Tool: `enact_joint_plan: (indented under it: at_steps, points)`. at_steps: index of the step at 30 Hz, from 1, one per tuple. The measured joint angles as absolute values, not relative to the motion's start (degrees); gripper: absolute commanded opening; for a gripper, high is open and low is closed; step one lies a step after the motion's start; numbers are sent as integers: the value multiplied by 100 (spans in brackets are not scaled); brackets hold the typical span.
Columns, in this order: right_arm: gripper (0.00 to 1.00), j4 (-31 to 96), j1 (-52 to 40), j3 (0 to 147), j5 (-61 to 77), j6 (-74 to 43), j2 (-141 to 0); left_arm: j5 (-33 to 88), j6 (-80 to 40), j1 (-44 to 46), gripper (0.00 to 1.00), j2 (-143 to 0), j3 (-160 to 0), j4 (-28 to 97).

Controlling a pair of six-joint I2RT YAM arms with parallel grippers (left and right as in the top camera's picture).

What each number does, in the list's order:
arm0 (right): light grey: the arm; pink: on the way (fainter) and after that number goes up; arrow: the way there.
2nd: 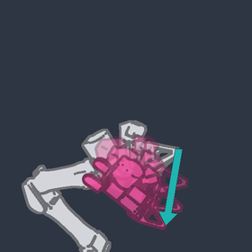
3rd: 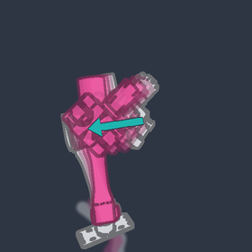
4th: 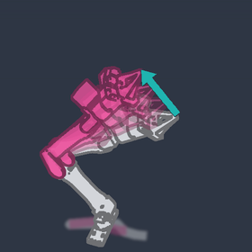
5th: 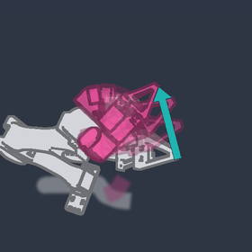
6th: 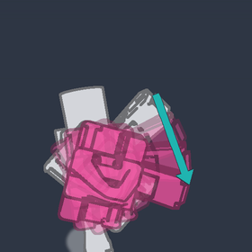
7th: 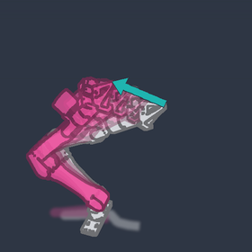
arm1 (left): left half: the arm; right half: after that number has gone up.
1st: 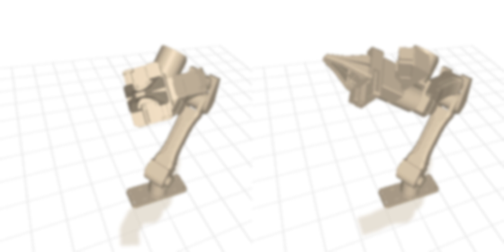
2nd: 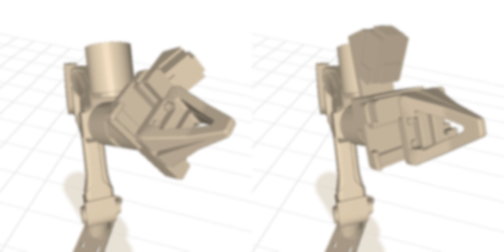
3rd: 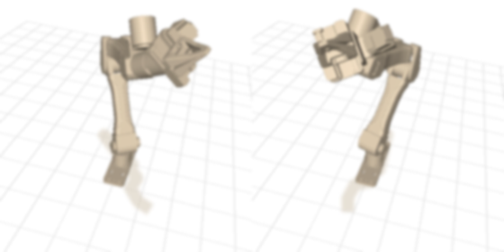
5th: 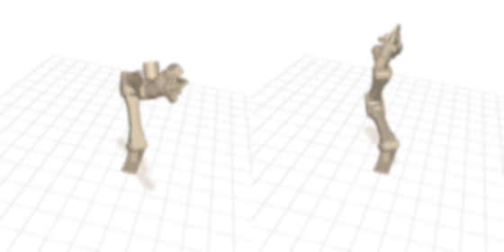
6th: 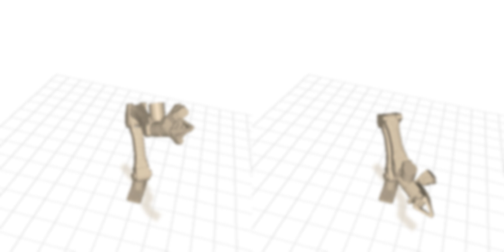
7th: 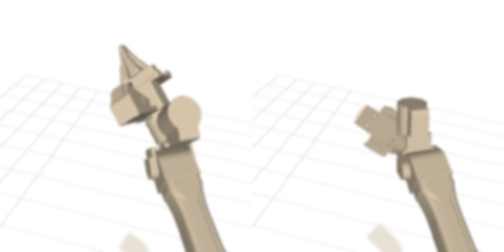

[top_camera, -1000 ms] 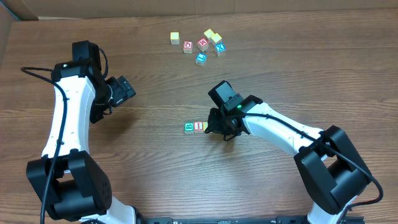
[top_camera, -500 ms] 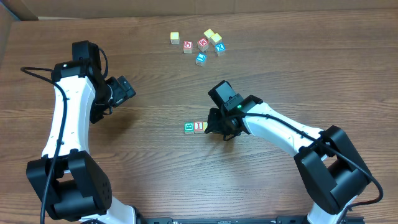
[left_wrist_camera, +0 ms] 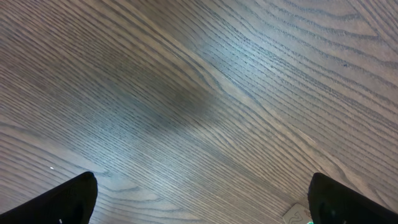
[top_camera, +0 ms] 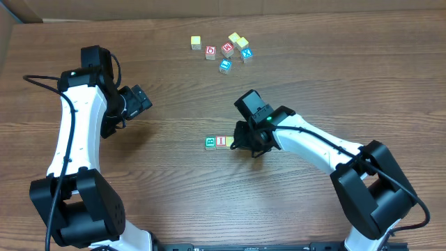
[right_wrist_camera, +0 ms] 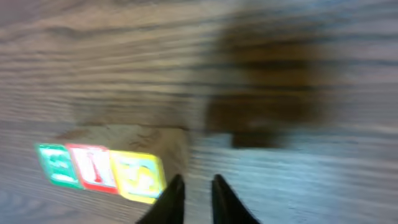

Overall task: Flip 4 blocks
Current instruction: 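Move the right gripper up to the block cluster at the top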

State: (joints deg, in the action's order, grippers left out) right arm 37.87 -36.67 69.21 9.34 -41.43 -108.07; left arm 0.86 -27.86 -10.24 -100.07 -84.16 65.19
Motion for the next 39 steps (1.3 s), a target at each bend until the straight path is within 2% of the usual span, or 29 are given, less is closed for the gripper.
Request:
enact_joint_plan:
  at_steps: [2, 7, 11, 13, 19, 26, 39]
  points:
    - [43, 4307, -3500, 7177, 937, -3970, -10818, 89, -2786, -1024, 100, -10007, -8416, 6521]
    - [70, 5564, -2805, 8917, 893, -3387, -10842, 89, -2786, -1024, 100, -10007, -8416, 6519]
    - [78, 5837, -2351, 10337, 851, -3009, -10838, 86, -2786, -1024, 100, -10007, -8416, 6523]
    - [85, 5666, -2215, 10796, 825, -2904, -10836, 89, -2786, -1024, 100, -10007, -8416, 6519]
    - [91, 4604, -2185, 10997, 593, -2696, -10844, 86, -2786, -1024, 100, -10007, -8416, 6519]
    - [91, 3555, -2399, 11004, 340, -2574, -11535, 86, -2786, -1024, 100, -10007, -8416, 6519]
    - [91, 2893, -3041, 11002, -239, -2545, -13596, 86, -2786, -1024, 100, -10007, -8416, 6519]
